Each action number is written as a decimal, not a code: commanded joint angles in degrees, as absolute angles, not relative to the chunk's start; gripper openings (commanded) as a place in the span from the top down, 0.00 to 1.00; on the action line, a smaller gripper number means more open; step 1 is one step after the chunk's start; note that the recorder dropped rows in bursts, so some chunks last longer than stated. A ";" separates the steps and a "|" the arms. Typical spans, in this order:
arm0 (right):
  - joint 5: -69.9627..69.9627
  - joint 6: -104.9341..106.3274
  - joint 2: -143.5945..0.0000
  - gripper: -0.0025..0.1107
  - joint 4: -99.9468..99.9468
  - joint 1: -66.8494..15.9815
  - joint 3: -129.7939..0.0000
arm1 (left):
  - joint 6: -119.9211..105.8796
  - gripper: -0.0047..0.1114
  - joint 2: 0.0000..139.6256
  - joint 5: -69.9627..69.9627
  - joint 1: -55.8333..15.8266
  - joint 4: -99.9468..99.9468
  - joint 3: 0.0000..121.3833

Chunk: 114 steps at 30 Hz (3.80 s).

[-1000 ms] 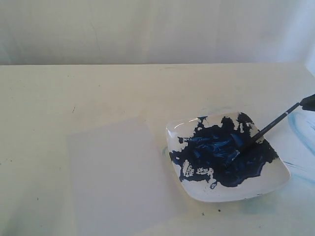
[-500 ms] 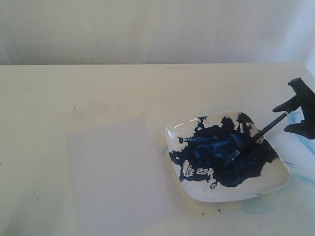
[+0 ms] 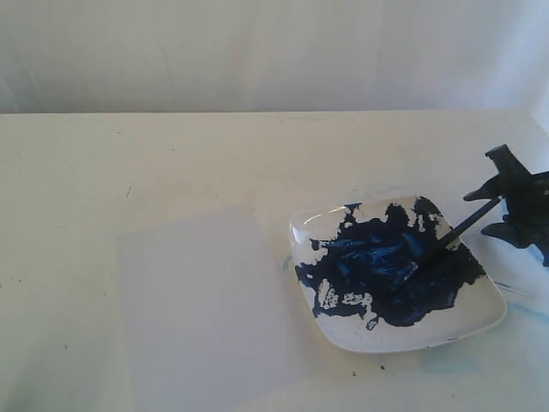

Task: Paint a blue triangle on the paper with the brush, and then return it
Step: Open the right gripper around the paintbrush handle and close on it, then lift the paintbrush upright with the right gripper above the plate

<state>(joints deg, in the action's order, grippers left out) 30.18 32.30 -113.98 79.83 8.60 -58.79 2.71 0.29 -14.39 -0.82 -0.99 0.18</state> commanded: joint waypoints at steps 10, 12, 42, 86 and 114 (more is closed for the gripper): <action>27.30 36.41 -114.86 0.56 85.33 8.60 -58.78 | 2.70 0.96 0.00 -14.55 -0.68 -1.39 0.00; 27.02 36.41 -114.86 0.56 85.54 8.60 -58.78 | 2.70 0.96 0.00 -14.55 -0.68 -1.39 0.00; 30.09 37.03 -114.86 0.64 85.24 8.60 -58.78 | 2.70 0.96 0.00 -14.55 -0.68 -1.39 0.00; 29.64 37.32 -116.55 0.98 88.49 8.60 -58.80 | 2.70 0.96 0.00 -14.55 -0.68 -1.39 0.00; 46.35 87.74 -91.79 0.98 99.95 7.86 -59.99 | 2.70 0.96 0.00 -14.55 -0.68 -1.39 0.00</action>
<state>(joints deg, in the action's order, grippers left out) 41.58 80.83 -92.43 98.62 8.47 -59.04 2.71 0.29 -14.39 -0.82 -0.99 0.18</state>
